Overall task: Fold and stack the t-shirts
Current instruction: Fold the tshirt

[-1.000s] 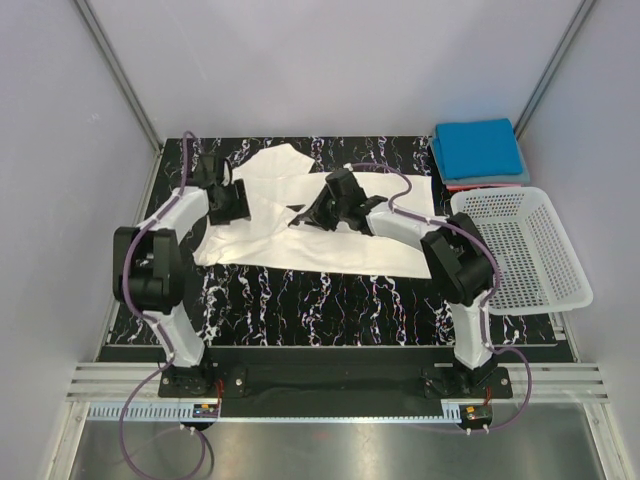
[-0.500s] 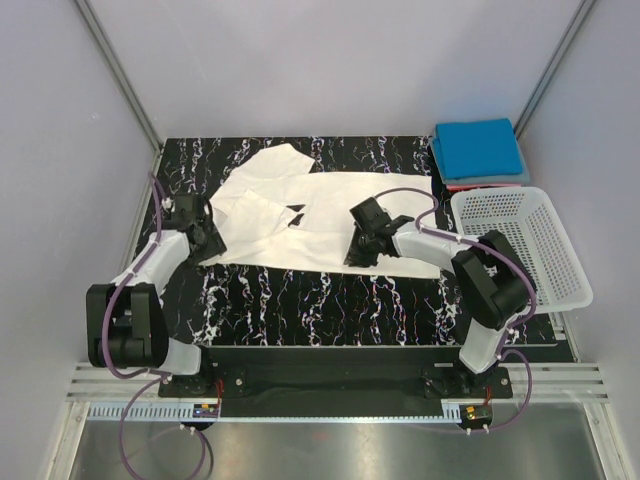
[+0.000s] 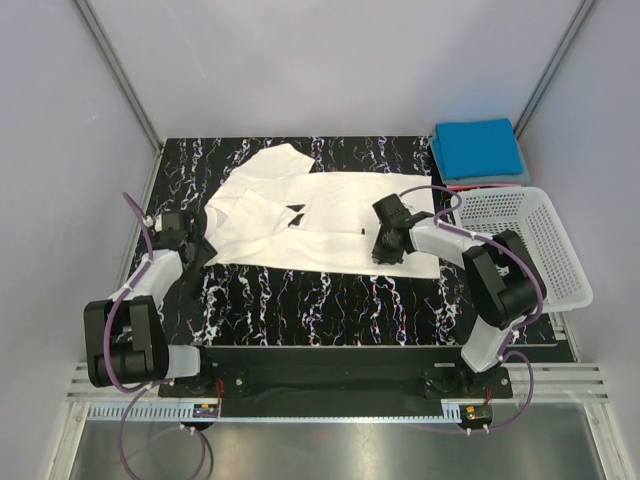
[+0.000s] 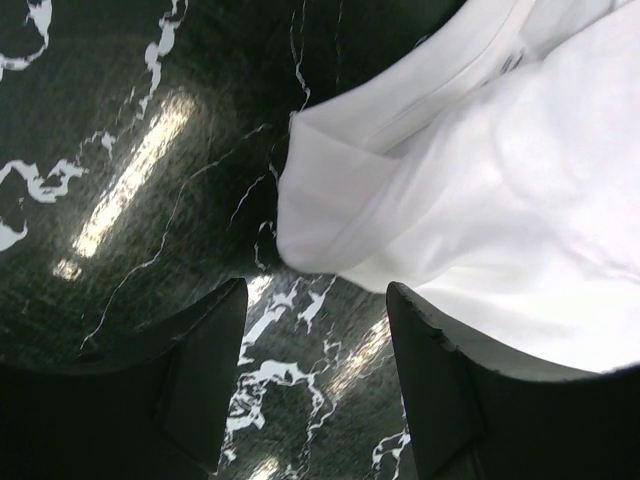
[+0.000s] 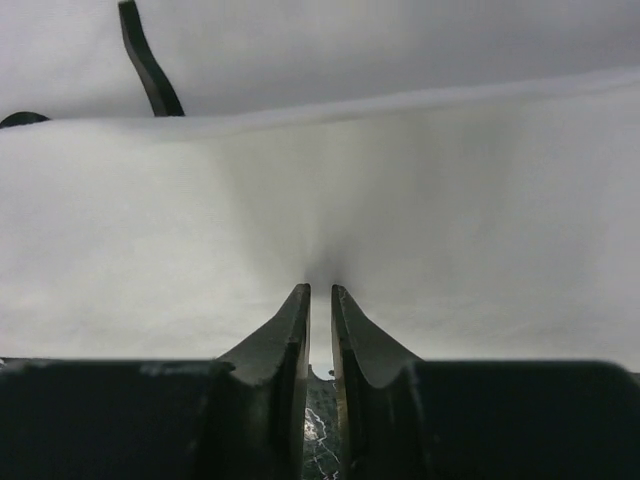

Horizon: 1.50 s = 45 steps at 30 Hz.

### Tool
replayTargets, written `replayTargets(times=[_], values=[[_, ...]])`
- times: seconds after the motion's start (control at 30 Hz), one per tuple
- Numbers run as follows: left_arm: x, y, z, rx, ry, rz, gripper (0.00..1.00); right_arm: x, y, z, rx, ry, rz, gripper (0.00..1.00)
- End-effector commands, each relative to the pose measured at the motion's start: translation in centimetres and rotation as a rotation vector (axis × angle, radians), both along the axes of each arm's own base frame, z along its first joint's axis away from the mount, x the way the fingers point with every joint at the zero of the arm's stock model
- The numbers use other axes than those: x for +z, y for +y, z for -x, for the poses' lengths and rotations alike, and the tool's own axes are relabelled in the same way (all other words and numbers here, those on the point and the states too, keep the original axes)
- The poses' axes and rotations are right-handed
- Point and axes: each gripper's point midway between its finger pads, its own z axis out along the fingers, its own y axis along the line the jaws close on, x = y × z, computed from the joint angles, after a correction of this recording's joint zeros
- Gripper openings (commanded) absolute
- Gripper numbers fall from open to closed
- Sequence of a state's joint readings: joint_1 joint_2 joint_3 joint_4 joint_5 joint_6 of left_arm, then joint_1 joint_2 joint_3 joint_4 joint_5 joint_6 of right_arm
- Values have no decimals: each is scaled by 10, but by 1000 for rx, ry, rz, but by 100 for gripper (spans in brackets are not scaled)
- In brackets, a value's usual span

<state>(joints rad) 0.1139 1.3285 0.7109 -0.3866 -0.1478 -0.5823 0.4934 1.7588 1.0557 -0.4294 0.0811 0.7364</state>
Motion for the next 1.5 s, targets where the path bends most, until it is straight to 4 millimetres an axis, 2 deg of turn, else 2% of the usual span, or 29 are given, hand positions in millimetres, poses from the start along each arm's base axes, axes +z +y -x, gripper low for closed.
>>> replayTargets(times=[0.0,0.1,0.23,0.33,0.4,0.57,0.7,0.77,0.83,0.97,1.07,1.13,1.47], values=[[12,9,-25,38,-104,-21,63,14,-18,-5,-11,-53,50,20],[6,15,-27,52,-66,-45,59,9,-24,-5,-14,-43,57,20],[6,20,-33,65,-65,-61,53,2,-43,-6,-47,-21,90,19],[12,27,-40,67,-62,-95,43,2,-58,-4,-66,-16,128,19],[9,31,-43,69,-37,-114,36,-1,-65,-1,-70,-11,150,19],[-3,34,-50,67,19,-123,33,-13,-70,13,-65,27,162,18],[-9,38,-48,74,59,-140,37,-13,-72,20,-66,24,156,18],[-10,41,-46,74,99,-156,45,-15,-75,25,-65,32,170,18],[-4,43,-46,79,105,-168,51,-15,-79,26,-68,28,187,18],[9,43,-37,74,93,-175,57,-15,-78,28,-69,24,173,18],[12,39,-31,66,89,-159,58,-12,-74,27,-66,14,152,18],[5,32,-22,61,91,-118,58,-12,-73,26,-64,13,143,18],[14,20,-21,-15,44,-34,56,-16,-83,34,-64,25,188,18]])
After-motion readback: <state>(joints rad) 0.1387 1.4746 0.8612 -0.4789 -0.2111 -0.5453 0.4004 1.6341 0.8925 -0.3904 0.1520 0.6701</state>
